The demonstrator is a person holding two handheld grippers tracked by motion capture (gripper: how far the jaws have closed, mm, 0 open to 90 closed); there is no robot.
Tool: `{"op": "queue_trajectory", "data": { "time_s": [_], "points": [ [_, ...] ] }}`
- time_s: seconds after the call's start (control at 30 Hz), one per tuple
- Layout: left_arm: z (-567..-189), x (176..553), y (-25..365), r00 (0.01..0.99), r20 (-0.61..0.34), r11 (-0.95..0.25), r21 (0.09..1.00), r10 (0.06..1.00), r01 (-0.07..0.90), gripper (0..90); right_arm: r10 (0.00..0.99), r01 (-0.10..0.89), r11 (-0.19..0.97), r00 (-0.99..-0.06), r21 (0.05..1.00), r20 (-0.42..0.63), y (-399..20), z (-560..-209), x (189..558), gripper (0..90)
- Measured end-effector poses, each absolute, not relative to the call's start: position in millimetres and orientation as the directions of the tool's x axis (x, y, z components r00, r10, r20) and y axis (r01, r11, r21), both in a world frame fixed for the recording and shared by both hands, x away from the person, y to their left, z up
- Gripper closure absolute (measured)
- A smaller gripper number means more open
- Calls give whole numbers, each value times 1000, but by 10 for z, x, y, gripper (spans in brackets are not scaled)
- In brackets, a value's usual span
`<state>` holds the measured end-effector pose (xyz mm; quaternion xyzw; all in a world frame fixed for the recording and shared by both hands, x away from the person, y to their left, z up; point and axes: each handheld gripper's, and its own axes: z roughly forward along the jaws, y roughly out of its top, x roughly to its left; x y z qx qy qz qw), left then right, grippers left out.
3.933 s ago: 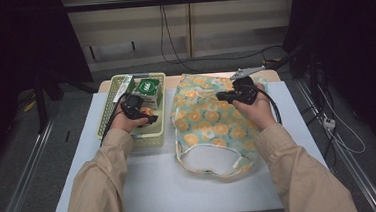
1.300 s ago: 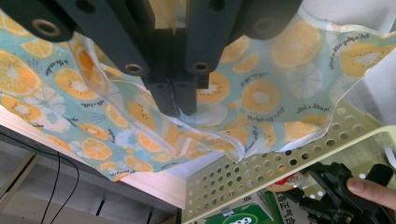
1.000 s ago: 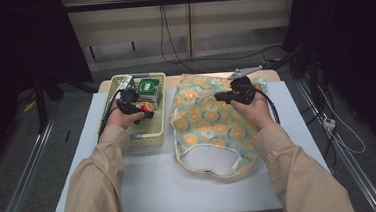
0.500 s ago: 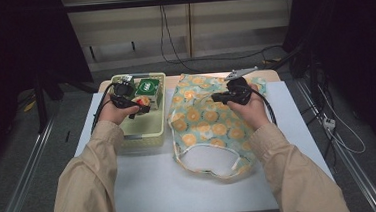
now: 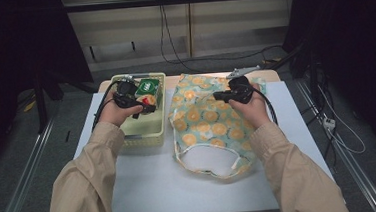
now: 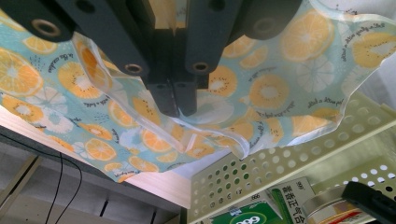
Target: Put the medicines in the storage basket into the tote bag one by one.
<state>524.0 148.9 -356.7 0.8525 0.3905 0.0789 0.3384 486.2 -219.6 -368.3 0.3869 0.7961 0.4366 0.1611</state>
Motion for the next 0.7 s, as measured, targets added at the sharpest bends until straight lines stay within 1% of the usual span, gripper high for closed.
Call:
{"op": "queue_trajectory", "data": {
  "time_s": [0.1,0.13,0.17,0.2,0.33,0.6,0.7],
  "points": [
    [-3537,5200,1415,698,-134,-469,650,704,598,204,759,476,313,-646,822,85,-2206,-3678,4865,900],
    [-3521,5171,1357,696,-114,-472,657,709,588,204,759,476,313,-645,822,85,-2206,-3679,4865,900],
    [-3521,5171,1357,696,-114,-472,657,709,588,204,759,477,315,-646,821,85,-2203,-3681,4865,900],
    [-3505,5161,1321,724,-142,-486,653,675,581,204,758,477,316,-647,820,83,-2200,-3683,4865,900],
    [-3479,5114,1232,744,-168,-488,658,647,573,204,757,475,319,-648,820,81,-2186,-3683,4863,900],
    [-3430,5009,1080,776,-181,-491,683,604,541,204,761,482,308,-642,820,92,-2205,-3711,4880,900],
    [-3394,4946,990,796,-195,-496,691,573,526,204,760,482,314,-644,818,89,-2195,-3716,4886,900]
  ]
}}
